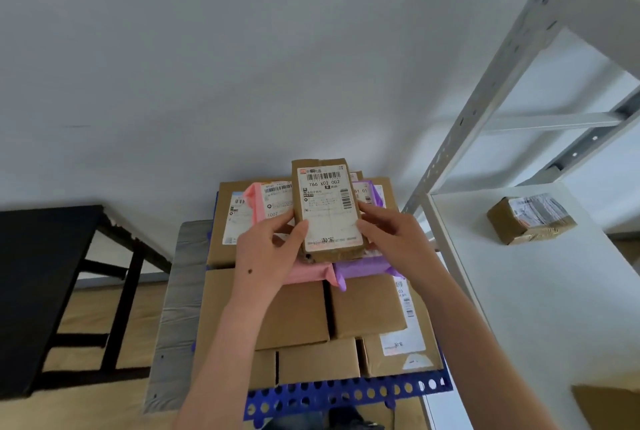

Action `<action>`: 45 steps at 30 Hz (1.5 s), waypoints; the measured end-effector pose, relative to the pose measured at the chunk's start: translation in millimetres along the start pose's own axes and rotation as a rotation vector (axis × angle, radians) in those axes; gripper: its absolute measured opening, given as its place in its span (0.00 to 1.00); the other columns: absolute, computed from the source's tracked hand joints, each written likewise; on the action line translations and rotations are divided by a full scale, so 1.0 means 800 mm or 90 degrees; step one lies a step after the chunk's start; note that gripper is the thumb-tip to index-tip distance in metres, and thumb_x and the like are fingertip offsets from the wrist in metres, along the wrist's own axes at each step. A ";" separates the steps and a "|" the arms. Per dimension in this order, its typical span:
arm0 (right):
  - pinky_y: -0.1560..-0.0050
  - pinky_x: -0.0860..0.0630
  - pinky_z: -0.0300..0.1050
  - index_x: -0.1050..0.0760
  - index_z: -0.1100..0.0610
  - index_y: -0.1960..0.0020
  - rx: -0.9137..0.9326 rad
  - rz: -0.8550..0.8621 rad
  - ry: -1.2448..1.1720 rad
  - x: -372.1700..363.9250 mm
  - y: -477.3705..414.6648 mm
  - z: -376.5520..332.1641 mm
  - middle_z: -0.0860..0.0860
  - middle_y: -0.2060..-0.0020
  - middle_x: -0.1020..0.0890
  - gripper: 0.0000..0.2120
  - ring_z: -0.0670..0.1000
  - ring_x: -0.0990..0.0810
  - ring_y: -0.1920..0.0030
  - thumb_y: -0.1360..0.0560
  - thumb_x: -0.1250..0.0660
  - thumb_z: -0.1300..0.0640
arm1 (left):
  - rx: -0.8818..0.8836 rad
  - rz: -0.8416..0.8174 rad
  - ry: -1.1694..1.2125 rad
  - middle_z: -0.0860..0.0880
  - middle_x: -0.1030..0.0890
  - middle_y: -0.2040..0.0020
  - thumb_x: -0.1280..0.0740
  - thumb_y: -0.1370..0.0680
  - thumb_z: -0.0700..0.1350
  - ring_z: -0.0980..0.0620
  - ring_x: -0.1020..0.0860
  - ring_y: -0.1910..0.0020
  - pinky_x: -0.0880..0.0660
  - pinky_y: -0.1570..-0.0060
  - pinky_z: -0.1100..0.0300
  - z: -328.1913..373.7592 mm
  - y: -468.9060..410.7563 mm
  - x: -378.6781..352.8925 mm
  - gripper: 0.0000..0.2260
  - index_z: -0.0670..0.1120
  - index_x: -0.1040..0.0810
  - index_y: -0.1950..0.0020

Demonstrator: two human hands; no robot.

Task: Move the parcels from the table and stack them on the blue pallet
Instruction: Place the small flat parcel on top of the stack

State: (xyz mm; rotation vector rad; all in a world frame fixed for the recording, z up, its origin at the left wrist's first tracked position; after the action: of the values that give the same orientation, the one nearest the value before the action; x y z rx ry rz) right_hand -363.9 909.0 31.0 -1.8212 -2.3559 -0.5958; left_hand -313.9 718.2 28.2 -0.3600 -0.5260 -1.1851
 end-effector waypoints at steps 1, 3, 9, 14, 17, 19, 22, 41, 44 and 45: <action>0.50 0.18 0.50 0.26 0.48 0.34 0.007 -0.004 0.008 0.001 0.000 0.000 0.43 0.51 0.16 0.18 0.46 0.16 0.51 0.23 0.34 0.58 | 0.000 0.005 -0.003 0.59 0.20 0.57 0.33 0.24 0.52 0.74 0.26 0.63 0.34 0.64 0.82 0.001 0.001 0.000 0.16 0.52 0.23 0.37; 0.52 0.18 0.48 0.26 0.49 0.33 0.022 -0.010 0.021 0.003 -0.001 -0.001 0.42 0.51 0.16 0.19 0.44 0.16 0.52 0.23 0.34 0.57 | -0.005 0.010 -0.015 0.59 0.20 0.56 0.33 0.24 0.52 0.74 0.27 0.65 0.34 0.65 0.83 0.005 0.001 -0.002 0.16 0.53 0.23 0.37; 0.51 0.18 0.44 0.27 0.48 0.33 0.047 -0.019 0.060 0.007 0.000 -0.002 0.41 0.51 0.16 0.19 0.42 0.17 0.52 0.24 0.33 0.57 | -0.009 0.030 -0.038 0.57 0.19 0.53 0.33 0.24 0.52 0.75 0.28 0.65 0.35 0.65 0.84 0.005 0.005 -0.004 0.16 0.54 0.24 0.36; 0.48 0.19 0.49 0.28 0.49 0.31 0.049 -0.021 0.099 0.007 -0.002 -0.004 0.44 0.47 0.18 0.22 0.45 0.18 0.50 0.24 0.32 0.54 | 0.001 0.028 -0.038 0.61 0.23 0.56 0.34 0.24 0.53 0.72 0.29 0.64 0.35 0.66 0.83 0.003 0.005 -0.005 0.16 0.54 0.25 0.36; 0.46 0.20 0.51 0.30 0.51 0.29 0.051 -0.022 0.115 0.008 -0.003 -0.006 0.45 0.44 0.19 0.24 0.46 0.19 0.50 0.25 0.31 0.53 | 0.011 0.032 -0.032 0.63 0.23 0.58 0.34 0.24 0.54 0.71 0.26 0.64 0.33 0.65 0.82 0.001 0.005 -0.004 0.16 0.53 0.23 0.37; 0.47 0.20 0.49 0.31 0.51 0.29 0.058 -0.019 0.122 0.009 -0.003 -0.009 0.44 0.46 0.20 0.25 0.45 0.19 0.51 0.25 0.31 0.53 | 0.010 0.052 -0.033 0.64 0.24 0.60 0.33 0.25 0.54 0.71 0.25 0.64 0.31 0.67 0.79 0.001 0.007 -0.003 0.15 0.52 0.23 0.39; 0.53 0.20 0.44 0.32 0.50 0.30 0.064 -0.013 0.118 0.011 -0.002 -0.011 0.44 0.46 0.22 0.26 0.44 0.20 0.54 0.26 0.29 0.53 | 0.001 0.064 -0.068 0.61 0.24 0.59 0.34 0.25 0.56 0.68 0.25 0.64 0.30 0.70 0.73 0.003 0.011 -0.003 0.15 0.52 0.25 0.40; 0.56 0.23 0.33 0.23 0.48 0.42 0.197 -0.033 0.015 0.013 0.081 -0.003 0.43 0.53 0.18 0.16 0.41 0.19 0.56 0.28 0.28 0.57 | 0.003 0.204 -0.100 0.60 0.24 0.62 0.33 0.26 0.46 0.66 0.26 0.62 0.33 0.64 0.70 -0.013 0.151 0.036 0.04 0.55 0.25 0.57; 0.58 0.26 0.27 0.22 0.45 0.46 0.205 -0.057 0.015 0.001 0.098 -0.002 0.41 0.56 0.18 0.14 0.38 0.20 0.58 0.29 0.27 0.57 | 0.016 0.236 -0.098 0.61 0.24 0.63 0.33 0.26 0.46 0.66 0.26 0.60 0.33 0.64 0.70 -0.017 0.176 0.051 0.05 0.57 0.25 0.59; 0.58 0.26 0.26 0.22 0.45 0.47 0.208 -0.062 0.016 -0.004 0.104 -0.002 0.42 0.57 0.18 0.14 0.38 0.20 0.58 0.29 0.27 0.57 | 0.022 0.246 -0.097 0.60 0.23 0.63 0.33 0.26 0.45 0.65 0.25 0.61 0.32 0.64 0.70 -0.020 0.184 0.057 0.07 0.58 0.26 0.60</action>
State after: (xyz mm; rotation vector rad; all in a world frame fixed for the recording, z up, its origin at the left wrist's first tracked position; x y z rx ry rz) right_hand -284.7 922.8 51.6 -1.5569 -2.3682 -0.2212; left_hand -160.1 724.8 41.4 -0.4995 -0.5778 -0.7789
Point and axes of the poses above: each hand's wrist, its own y-axis away from the middle knuckle, its own x-axis out of the back of the hand, z = x × y, the point moved 2 cm from there along -y, towards the middle knuckle
